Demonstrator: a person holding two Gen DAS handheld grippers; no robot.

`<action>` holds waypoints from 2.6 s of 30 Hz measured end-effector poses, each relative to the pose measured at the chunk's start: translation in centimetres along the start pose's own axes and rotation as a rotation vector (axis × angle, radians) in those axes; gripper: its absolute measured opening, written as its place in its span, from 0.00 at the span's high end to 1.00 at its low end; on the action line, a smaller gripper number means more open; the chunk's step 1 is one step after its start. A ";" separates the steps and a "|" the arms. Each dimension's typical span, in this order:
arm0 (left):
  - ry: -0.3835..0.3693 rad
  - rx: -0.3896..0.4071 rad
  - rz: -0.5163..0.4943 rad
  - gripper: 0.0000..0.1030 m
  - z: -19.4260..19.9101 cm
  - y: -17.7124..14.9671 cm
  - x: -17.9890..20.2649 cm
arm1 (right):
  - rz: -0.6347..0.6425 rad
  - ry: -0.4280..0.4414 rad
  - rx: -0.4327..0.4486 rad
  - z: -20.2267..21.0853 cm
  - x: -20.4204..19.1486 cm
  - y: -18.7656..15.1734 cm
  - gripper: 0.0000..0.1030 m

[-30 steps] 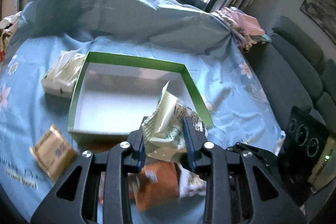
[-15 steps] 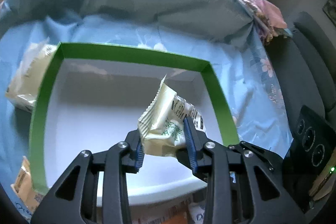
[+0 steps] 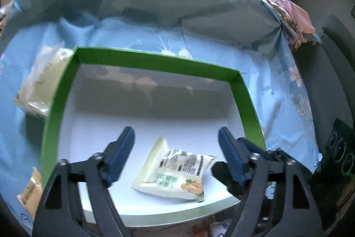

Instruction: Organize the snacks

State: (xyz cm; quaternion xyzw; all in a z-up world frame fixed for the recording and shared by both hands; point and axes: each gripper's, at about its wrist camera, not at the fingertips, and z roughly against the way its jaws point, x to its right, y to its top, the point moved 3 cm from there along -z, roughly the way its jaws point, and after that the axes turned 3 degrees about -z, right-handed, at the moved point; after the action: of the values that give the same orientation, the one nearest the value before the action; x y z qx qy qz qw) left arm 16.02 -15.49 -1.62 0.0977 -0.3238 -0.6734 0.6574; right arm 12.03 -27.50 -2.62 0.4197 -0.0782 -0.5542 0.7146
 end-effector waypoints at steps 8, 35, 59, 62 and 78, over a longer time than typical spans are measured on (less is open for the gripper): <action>0.048 0.041 -0.029 0.14 3.5 -0.8 -0.5 | -0.040 0.013 0.052 3.3 0.8 0.3 0.43; -0.092 -0.053 -0.146 0.14 9.1 -14.5 4.8 | 0.047 0.100 -0.035 9.9 0.0 -11.1 0.38; -0.205 -0.099 -0.257 0.14 5.8 -16.2 9.4 | 0.131 0.107 -0.124 9.3 -0.6 -14.8 0.38; -0.215 -0.128 -0.242 0.14 4.5 -15.6 9.4 | 0.126 0.113 -0.130 8.9 -0.7 -14.8 0.38; -0.152 -0.230 -0.269 0.44 1.1 -14.9 8.0 | 0.113 0.121 -0.160 7.4 -0.6 -14.9 0.38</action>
State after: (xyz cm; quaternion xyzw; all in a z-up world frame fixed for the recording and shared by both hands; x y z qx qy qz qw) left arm 2.26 -23.87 -6.83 0.0128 -0.2774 -0.7932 0.5419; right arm -3.29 -31.32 -7.93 0.3888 -0.0140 -0.4912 0.7793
